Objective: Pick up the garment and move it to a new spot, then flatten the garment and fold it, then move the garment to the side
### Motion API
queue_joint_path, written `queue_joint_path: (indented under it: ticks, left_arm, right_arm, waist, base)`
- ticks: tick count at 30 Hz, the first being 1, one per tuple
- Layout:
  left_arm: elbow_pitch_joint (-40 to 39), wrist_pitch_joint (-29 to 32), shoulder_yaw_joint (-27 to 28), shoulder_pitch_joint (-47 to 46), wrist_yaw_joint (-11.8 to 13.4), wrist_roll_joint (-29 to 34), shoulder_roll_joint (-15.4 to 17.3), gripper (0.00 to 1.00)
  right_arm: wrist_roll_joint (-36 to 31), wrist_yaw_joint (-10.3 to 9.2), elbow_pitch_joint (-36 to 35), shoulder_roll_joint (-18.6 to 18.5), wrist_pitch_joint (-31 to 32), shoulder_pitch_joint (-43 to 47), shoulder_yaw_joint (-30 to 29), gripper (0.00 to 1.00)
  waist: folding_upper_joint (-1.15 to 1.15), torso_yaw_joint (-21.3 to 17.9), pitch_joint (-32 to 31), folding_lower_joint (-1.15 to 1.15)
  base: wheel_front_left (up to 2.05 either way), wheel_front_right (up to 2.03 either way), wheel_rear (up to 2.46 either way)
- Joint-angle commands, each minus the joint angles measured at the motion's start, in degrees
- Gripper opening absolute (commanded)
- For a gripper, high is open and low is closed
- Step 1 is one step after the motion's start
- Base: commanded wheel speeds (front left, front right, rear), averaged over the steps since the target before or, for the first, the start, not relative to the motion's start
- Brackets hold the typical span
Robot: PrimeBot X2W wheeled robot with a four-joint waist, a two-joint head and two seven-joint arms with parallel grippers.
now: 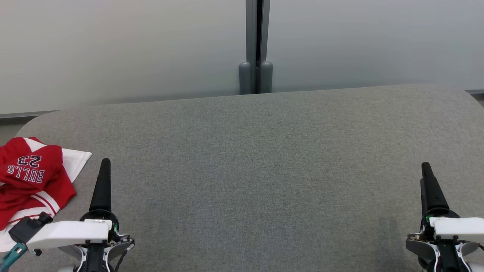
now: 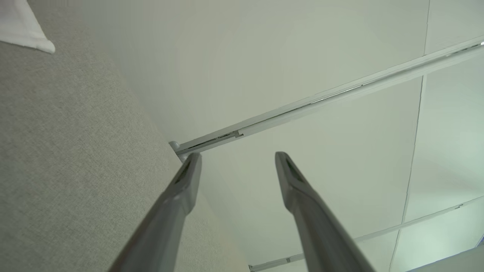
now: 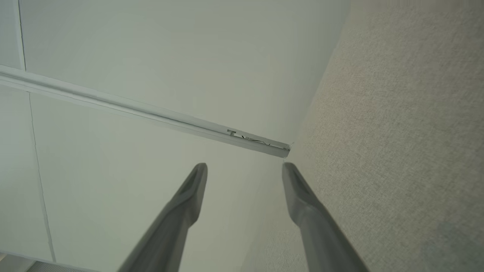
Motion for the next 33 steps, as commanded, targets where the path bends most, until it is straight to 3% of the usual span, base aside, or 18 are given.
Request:
queue_joint_path:
  ticks: [1,16,33]
  left_arm:
    - [-1.5,-0.44,0.02,-2.02,-0.04,2.52,0.39,1.0]
    - [-5.16,-3.64,-1.12,-0.76,-0.06,21.22,0.64,1.0]
    - [-6.57,-6.58,-2.22,1.08,0.23,36.3,0.9,1.0]
  right_arm:
    - [-2.1,0.02,-1.21,-0.73,-0.68,-1.57,0.24,1.0]
    - [-19.63,0.02,-3.09,-2.29,-3.91,-1.58,2.76,1.0]
    - [-32.53,0.02,-3.68,-3.09,-6.15,-1.63,5.45,1.0]
  waist:
    - [0.0,0.02,-0.01,0.0]
    - [0.0,0.16,-0.24,0.0]
    - [0.0,0.12,-0.42,0.0]
  base:
    - [0.0,0.0,0.0]
    - [0.0,0.0,0.0]
    - [0.0,0.0,0.0]
